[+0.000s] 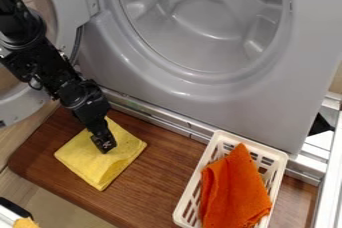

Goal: Move the yellow towel to the left side of the table.

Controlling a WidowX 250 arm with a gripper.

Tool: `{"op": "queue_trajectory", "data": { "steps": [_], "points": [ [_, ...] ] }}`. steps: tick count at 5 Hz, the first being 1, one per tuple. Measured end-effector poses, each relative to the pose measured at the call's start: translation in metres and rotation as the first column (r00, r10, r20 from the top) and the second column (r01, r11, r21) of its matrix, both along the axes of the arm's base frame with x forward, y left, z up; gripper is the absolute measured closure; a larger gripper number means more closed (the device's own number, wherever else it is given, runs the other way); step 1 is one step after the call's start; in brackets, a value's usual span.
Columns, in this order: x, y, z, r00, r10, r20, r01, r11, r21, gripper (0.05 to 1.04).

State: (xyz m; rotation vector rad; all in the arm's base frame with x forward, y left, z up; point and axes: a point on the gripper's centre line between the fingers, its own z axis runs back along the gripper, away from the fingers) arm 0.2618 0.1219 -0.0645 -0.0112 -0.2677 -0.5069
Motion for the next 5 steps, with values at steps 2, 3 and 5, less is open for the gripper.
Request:
{"op": "queue_trajectory", "data": {
  "steps": [2,3,5],
  "points": [
    [0.0,-0.006,0.0,1.0,-0.014,-0.011,0.014,1.0,-0.017,0.084],
    [0.003,-0.014,0.021,0.999,-0.034,0.026,0.035,0.999,-0.038,0.084],
    [-0.006,-0.037,0.061,0.988,-0.127,0.09,0.135,0.986,-0.097,0.084]
  ]
}}
